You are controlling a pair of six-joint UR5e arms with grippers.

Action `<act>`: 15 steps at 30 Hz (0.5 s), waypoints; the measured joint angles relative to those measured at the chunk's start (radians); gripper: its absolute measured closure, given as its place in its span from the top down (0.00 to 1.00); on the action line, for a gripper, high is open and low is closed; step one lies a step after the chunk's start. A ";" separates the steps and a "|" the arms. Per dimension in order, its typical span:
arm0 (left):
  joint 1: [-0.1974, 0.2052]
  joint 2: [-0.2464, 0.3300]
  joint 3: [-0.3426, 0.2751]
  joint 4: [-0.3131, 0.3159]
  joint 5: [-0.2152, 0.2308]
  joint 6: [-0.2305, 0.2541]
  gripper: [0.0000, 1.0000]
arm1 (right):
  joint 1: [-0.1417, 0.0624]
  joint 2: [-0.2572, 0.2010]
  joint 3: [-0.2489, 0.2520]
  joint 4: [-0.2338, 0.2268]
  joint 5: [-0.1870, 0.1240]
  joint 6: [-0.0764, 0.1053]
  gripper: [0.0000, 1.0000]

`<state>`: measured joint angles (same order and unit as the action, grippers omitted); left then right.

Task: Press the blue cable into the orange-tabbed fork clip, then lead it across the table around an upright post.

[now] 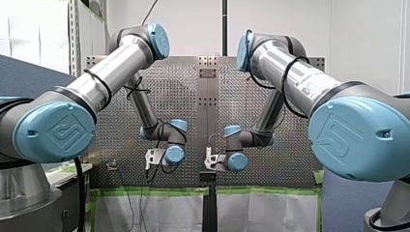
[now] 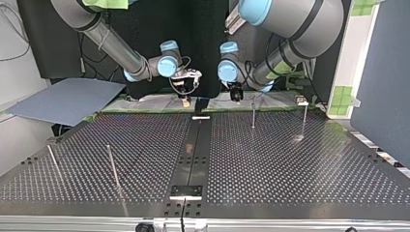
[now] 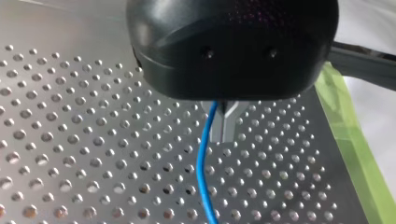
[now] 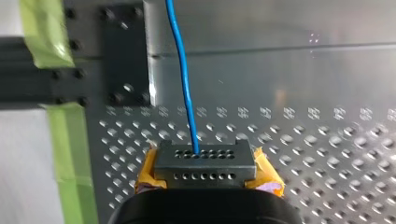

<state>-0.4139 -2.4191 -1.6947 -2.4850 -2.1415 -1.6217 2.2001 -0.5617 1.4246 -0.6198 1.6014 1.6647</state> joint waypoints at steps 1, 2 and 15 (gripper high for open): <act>-0.005 0.005 0.000 -0.004 -0.006 -0.001 0.00 | -0.001 -0.006 0.000 0.007 0.006 -0.002 0.00; -0.012 0.014 0.000 -0.010 -0.014 -0.002 0.00 | -0.002 -0.015 0.000 0.016 0.013 -0.004 0.00; -0.110 0.127 0.001 -0.023 -0.041 -0.067 0.00 | -0.003 -0.140 -0.001 0.141 0.023 0.003 0.00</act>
<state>-0.5243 -2.2922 -1.6940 -2.5081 -2.1821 -1.6885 2.1970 -0.7020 1.4239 -0.4788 1.6240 1.6680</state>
